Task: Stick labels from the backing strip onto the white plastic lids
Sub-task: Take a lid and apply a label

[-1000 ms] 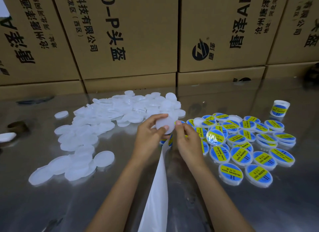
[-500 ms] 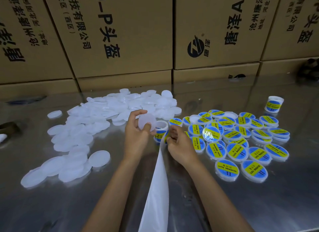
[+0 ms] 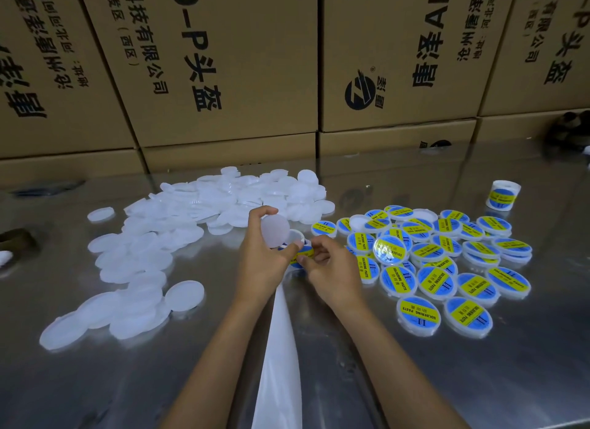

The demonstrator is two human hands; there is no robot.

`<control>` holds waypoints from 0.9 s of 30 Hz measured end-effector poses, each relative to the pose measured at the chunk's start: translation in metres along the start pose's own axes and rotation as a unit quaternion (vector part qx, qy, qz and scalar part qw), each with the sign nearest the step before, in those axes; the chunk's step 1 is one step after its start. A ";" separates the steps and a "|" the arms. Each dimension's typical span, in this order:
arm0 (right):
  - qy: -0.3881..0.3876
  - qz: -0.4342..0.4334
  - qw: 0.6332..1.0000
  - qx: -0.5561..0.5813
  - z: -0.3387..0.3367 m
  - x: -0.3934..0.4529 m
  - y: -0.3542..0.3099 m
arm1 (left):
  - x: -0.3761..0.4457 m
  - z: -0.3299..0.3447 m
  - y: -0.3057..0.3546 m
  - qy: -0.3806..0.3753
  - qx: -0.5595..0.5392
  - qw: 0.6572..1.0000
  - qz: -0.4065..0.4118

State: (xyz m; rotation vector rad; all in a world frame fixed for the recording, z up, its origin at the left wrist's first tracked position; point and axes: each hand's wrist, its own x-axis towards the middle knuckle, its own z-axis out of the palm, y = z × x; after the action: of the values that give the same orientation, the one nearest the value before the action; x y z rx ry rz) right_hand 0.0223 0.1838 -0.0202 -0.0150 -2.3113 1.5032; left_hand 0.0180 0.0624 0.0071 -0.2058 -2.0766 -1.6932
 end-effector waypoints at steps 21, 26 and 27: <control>-0.063 0.058 0.996 0.030 -0.012 -0.001 -0.008 | 0.001 -0.001 0.001 0.009 0.033 0.999 -0.042; -0.189 0.078 0.973 0.103 -0.030 -0.005 -0.017 | 0.000 -0.003 0.000 0.003 0.037 0.998 -0.047; -0.219 0.076 0.967 0.108 -0.034 -0.005 -0.018 | 0.000 -0.003 0.000 0.003 0.036 0.998 -0.048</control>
State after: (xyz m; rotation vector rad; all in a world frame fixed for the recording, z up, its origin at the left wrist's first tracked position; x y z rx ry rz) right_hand 0.0416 0.2044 0.0062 0.2255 -2.5046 1.9982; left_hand 0.0186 0.0598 0.0074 -0.0799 -2.1711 -1.6681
